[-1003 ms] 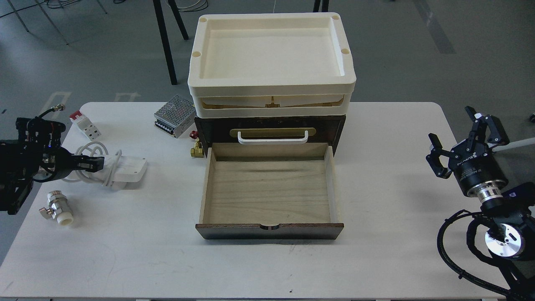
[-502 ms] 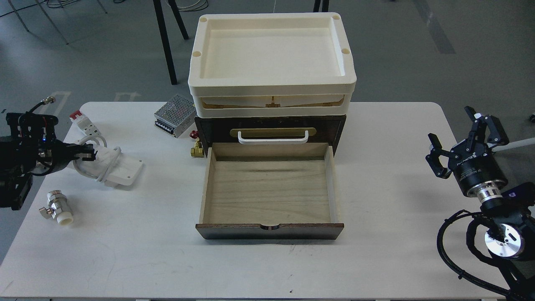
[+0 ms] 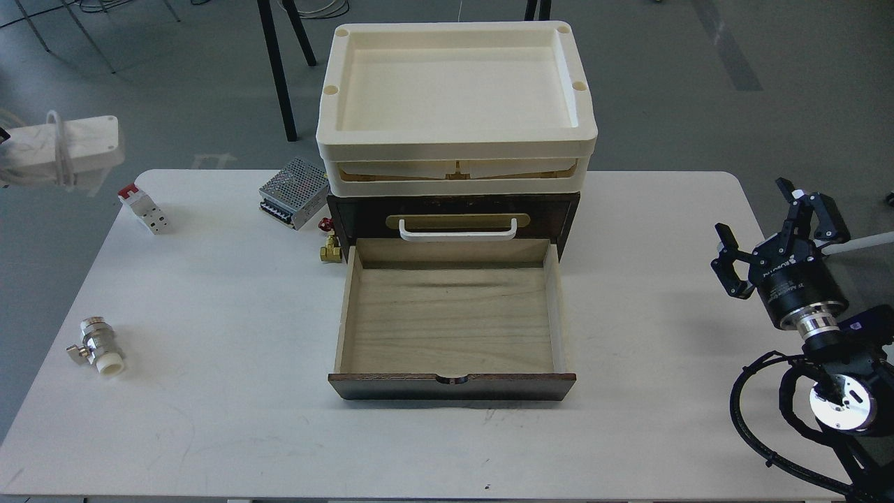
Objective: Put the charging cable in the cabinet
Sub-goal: 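Lift the cable and brick with the left gripper toward the open drawer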
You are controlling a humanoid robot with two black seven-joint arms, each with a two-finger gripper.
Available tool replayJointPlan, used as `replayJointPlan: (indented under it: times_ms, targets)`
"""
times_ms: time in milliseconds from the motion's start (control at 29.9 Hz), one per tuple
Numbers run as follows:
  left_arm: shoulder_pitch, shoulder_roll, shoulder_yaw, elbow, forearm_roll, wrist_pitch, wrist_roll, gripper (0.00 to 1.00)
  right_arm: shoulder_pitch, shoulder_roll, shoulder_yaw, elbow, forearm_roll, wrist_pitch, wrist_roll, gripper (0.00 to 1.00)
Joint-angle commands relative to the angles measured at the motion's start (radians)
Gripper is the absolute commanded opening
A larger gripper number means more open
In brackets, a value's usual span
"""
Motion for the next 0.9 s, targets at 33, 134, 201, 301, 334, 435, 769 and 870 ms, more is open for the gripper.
replayJointPlan:
  times_ms: [33,134,201,301,334,435,769,870]
  targets:
    - [-0.123,0.046,-0.003,-0.004,-0.18,-0.047,-0.001,0.02,0.001,0.0,-0.001,0.0,0.0,0.0,0.0,0.99]
    - [-0.223,0.041,-0.01,-0.005,-0.203,-0.047,-0.001,0.03,0.001,0.0,0.0,0.0,0.0,0.0,0.0,0.99]
    - [-0.281,0.037,-0.019,-0.011,-0.205,-0.047,-0.001,0.03,0.001,0.0,0.0,0.0,0.0,0.0,0.0,0.99]
    - [-0.358,0.006,-0.032,-0.027,-0.203,-0.047,-0.001,0.03,0.001,0.0,0.0,0.0,0.0,0.0,0.0,0.99]
    - [-0.381,-0.008,-0.032,-0.036,-0.203,-0.047,-0.001,0.03,0.001,0.0,0.0,0.0,0.0,0.0,0.0,0.99]
    - [-0.456,-0.023,-0.03,-0.092,-0.2,-0.047,-0.001,0.03,0.001,0.0,0.0,0.0,0.0,-0.002,0.0,0.99]
    - [-0.662,0.004,-0.039,-0.678,-0.015,-0.047,-0.001,0.06,0.001,0.0,0.0,0.0,0.0,-0.002,0.0,0.99]
    - [-0.668,0.014,-0.073,-0.897,0.144,-0.047,-0.001,0.06,0.001,0.0,0.0,0.0,0.0,-0.002,0.0,0.99]
